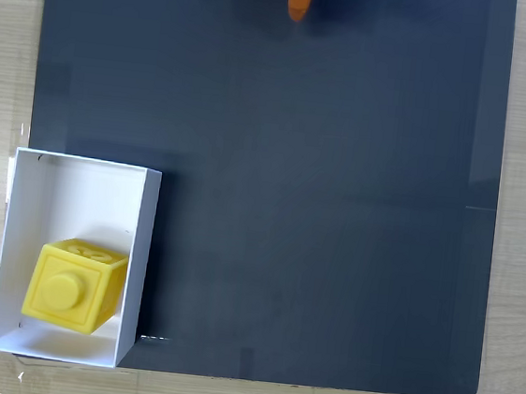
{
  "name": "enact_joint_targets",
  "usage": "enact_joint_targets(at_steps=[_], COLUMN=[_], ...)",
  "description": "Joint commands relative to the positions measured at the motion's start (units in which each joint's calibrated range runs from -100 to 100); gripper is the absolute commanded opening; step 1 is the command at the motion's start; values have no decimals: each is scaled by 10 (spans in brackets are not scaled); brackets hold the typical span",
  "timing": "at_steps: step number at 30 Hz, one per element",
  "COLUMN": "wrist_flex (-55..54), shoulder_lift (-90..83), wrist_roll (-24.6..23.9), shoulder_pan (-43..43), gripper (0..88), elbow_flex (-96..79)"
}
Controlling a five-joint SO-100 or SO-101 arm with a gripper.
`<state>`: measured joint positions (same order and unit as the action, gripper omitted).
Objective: Grasp a yellow block and put it in the box
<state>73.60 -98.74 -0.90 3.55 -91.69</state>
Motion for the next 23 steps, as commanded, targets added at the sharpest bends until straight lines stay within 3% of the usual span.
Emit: enact_joint_targets(at_steps=[1,23], wrist_flex=[7,7], shoulder_lift=[-2,-2], wrist_roll=[-1,-2], shoulder_pan=[0,0], gripper=[11,11], elbow_flex=[0,0])
